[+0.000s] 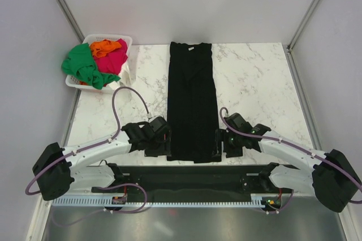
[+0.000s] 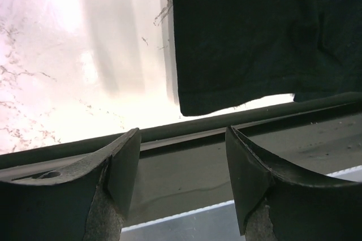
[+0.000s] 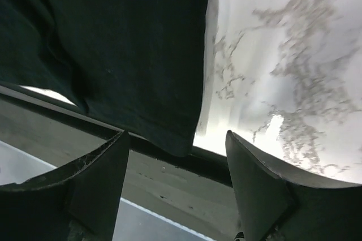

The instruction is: Fold and stack the t-shirts

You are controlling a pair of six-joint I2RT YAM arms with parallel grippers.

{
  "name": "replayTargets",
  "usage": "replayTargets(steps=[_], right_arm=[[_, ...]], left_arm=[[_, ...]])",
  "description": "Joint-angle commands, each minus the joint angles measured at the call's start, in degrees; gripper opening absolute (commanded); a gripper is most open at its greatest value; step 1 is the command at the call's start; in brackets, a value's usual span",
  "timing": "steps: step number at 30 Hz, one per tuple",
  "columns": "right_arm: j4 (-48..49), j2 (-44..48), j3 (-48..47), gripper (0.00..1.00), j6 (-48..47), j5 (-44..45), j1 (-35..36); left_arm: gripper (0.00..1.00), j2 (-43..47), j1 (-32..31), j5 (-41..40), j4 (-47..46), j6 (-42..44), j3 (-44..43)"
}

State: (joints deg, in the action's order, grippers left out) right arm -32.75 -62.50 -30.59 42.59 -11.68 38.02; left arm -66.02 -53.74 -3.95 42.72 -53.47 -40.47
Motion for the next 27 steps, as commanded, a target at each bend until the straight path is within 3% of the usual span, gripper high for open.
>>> replayTargets(steps=[1, 6, 9, 19, 27], right_arm=[[3.48, -2.35, 1.05, 0.72, 3.82, 0.34, 2.67], [3.75, -2.63, 0.88, 0.49, 3.82, 1.4, 3.38], [3.84, -3.68, 0.88, 0.42, 3.47, 1.31, 3.55], [5.33, -6.14, 1.23, 0.34, 2.41, 1.31, 3.99], [5.95, -6.5, 1.41, 0.21, 1.97, 1.22, 3.99]], left_arm=[[0.68, -0.25, 0.12, 0.43, -5.26, -3.48, 2.49], [0.67, -1.92, 0.12, 1.75, -8.44, -4.71, 4.43], [0.67, -3.06, 0.12, 1.49, -8.35, -5.58, 4.17], [0.62, -6.31, 0.12, 0.61, -9.41, -8.14, 4.17], [0.42, -9.3, 0.12, -1.68, -9.5, -9.37, 2.77]])
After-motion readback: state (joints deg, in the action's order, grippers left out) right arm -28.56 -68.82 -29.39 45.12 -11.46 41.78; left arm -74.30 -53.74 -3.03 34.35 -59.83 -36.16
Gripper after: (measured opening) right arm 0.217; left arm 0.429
